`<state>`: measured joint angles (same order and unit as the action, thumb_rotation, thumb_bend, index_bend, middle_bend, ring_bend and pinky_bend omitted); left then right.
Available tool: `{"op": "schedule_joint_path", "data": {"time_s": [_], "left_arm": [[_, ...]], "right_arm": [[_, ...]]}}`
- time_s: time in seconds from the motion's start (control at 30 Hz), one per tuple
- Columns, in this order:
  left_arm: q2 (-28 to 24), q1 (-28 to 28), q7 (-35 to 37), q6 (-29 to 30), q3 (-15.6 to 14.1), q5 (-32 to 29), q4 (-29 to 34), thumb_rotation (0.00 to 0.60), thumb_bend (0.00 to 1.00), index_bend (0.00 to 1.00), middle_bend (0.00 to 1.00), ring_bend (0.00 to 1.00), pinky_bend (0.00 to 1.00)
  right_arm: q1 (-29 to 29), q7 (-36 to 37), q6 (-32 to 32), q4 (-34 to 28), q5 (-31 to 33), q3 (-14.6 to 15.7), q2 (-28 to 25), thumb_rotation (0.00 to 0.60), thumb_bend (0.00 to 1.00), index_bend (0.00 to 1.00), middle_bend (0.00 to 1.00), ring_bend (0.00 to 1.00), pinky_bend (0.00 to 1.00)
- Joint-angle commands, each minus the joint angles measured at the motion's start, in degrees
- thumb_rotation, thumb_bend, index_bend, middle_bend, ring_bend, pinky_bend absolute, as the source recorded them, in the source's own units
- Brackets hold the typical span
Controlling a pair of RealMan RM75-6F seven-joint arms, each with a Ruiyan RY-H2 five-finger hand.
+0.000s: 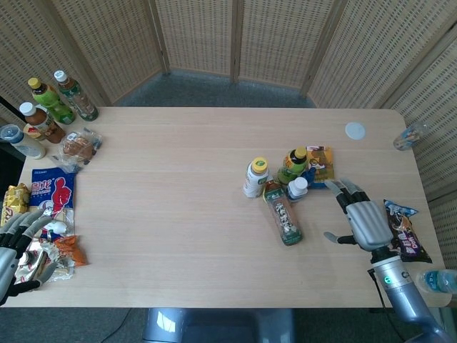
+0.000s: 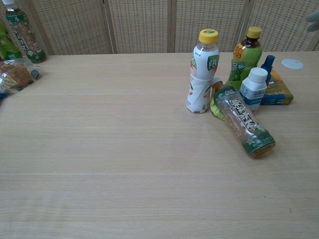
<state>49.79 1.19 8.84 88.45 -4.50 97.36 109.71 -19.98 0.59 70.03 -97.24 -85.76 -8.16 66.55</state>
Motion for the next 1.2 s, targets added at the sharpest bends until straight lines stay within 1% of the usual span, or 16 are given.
{"op": "schedule_joint_path", "data": {"time_s": [0.03,0.43,0.8,1.2], "left_arm": [[-0.02,0.04,-0.26,-0.2,-0.03,-0.08,0.32,0.6,0.35,0.12,0.06,0.0,0.0],[-0.06,0.7,-2.1,-1.36,0.21,-0.17,1.84,0.6,0.35,0.12,0.06,0.0,0.0],[-0.13,1.02,-2.57,-1.87,0.42,-0.6,2.12,0.6,0.35,0.12,0.06,0.0,0.0],[-0.1,0.88,-2.45,-1.8,0.37,-0.81,1.99,0.6,0.35,0.12,0.06,0.0,0.0]], "right_arm": [[-1.26,2.1,-0.71,2.11,-1.42,0.47,1.24,0.6,0.0,0.0,0.0,0.0,0.14],[-5.87,3.69,-5.36,5.53,-6.72,3.46,3.68,0.6,0.01,0.0,0.0,0.0,0.14],[-8.36,0.42,-8.22,6.71,-6.17,4.48,7.87,0.6,0.01,0.0,0.0,0.0,0.14],[-11.67,1.88,-6.89,10.58,-11.93,5.76,10.18,0.6,0.01,0.0,0.0,0.0,0.14]]}}
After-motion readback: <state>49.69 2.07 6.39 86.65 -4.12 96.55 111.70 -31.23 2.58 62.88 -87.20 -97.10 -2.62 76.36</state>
